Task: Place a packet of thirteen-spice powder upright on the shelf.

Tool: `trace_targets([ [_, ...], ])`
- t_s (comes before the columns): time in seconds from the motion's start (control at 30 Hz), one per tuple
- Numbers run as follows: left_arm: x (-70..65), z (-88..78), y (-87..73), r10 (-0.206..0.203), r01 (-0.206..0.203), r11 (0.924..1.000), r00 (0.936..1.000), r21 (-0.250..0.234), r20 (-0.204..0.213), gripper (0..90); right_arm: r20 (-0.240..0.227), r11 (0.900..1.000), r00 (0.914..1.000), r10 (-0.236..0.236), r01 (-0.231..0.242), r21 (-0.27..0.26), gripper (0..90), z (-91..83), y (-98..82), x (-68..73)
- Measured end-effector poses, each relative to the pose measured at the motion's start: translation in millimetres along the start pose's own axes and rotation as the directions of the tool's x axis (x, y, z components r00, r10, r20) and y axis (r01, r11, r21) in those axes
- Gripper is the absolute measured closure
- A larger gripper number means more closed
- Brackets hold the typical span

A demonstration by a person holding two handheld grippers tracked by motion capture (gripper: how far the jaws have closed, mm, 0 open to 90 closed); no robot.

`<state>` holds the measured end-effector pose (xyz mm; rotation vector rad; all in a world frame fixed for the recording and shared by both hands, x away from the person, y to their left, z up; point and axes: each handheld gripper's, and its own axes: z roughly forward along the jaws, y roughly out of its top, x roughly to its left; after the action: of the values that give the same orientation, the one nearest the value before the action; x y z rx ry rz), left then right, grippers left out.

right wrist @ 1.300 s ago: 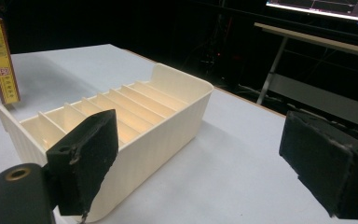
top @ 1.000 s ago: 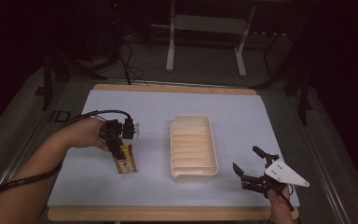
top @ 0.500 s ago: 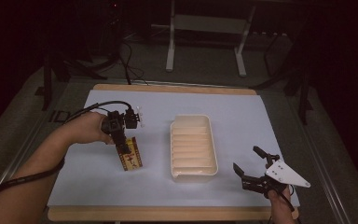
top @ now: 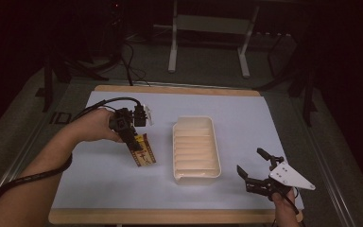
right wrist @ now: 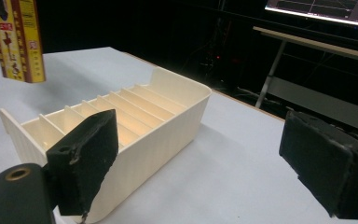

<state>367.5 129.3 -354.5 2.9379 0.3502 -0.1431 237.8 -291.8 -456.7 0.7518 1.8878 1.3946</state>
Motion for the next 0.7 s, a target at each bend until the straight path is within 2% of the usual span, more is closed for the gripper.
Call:
trace_targets([
  [0.37, -2.8, -9.1, 14.0, 0.027, -0.026, 0.9972, 0.9996, -0.07, 0.01, 68.0, 0.002, 1.0, 1.0, -0.005, 0.005, -0.006, 11.7, -0.5, 0.3, -0.5],
  [0.5, -5.7, -14.7, 20.3, 0.05, -0.051, 0.9922, 0.9986, -0.114, -0.015, 68.0, 0.003, 1.0, 1.0, -0.006, 0.006, -0.008, 11.7, -1.4, 0.6, -0.1],
  [0.57, -7.0, -16.4, 23.9, 0.059, -0.058, 0.9883, 0.9983, -0.141, 0.0, 68.0, 0.002, 1.0, 1.0, -0.005, 0.005, -0.007, 11.7, -1.2, 0.3, -0.3],
  [0.63, -10.8, -18.3, 29.3, 0.074, -0.074, 0.9823, 0.9972, -0.172, -0.012, 68.1, 0.002, 1.0, 1.0, -0.006, 0.006, -0.007, 11.7, -1.3, 0.3, -0.3],
  [0.7, -11.6, -19.0, 31.3, 0.083, -0.083, 0.9809, 0.9965, -0.176, -0.01, 68.1, 0.002, 1.0, 1.0, -0.006, 0.006, -0.007, 11.7, -1.3, 0.4, -0.3],
])
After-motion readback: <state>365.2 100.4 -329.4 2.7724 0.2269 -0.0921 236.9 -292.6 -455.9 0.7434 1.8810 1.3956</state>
